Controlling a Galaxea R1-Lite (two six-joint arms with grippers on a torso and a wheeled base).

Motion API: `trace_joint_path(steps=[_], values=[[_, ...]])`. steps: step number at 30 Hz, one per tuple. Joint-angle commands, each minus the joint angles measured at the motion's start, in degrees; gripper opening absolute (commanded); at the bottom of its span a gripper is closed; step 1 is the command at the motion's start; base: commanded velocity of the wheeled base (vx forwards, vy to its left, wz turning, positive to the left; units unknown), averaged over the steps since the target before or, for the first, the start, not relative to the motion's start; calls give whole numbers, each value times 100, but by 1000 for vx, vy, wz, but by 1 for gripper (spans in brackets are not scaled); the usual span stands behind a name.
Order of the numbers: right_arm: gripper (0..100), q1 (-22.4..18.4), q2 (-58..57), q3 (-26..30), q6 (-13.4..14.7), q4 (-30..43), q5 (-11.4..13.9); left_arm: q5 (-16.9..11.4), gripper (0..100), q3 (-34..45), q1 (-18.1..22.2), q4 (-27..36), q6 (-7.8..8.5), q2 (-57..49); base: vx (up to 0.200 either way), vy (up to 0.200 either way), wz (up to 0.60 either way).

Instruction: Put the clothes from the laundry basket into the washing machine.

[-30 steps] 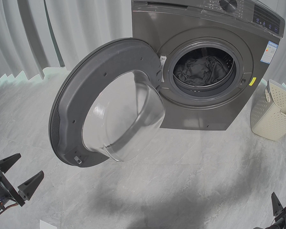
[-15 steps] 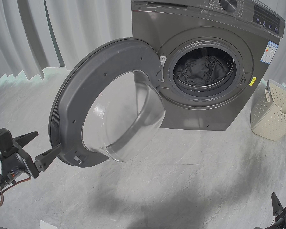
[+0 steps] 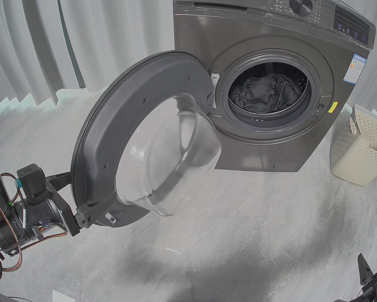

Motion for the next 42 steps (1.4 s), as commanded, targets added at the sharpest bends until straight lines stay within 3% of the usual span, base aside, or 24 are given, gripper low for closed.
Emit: trace_joint_path(steps=[1, 6, 10, 11, 12, 14, 24, 42], values=[[100, -3, -93, 40, -1, -1, 0, -124, 100, 79, -460, -21, -12, -37, 0, 0, 0], [100, 6, -93, 40, -1, -1, 0, -344, 100, 61, -882, -21, -188, -160, 0, 0, 0], [100, -3, -93, 40, -1, -1, -9, -485, 100, 61, -1181, -21, -522, -292, 0, 0, 0], [100, -3, -93, 40, -1, -1, 0, -494, 100, 61, -1190, -21, -540, -292, 0, 0, 0], [100, -3, -93, 40, -1, -1, -9, -511, 100, 61, -1330, -21, -751, -345, 0, 0, 0], [100, -3, -93, 40, -1, -1, -9, -502, 100, 70, -1374, -21, -865, -380, 0, 0, 0], [100, -3, -93, 48, -1, -1, 0, -441, 100, 149, -1295, 15, -847, -573, 0, 0, 0], [100, -3, -93, 40, -1, -1, -9, -432, 100, -572, -1392, -29, -847, 367, 0, 0, 0]])
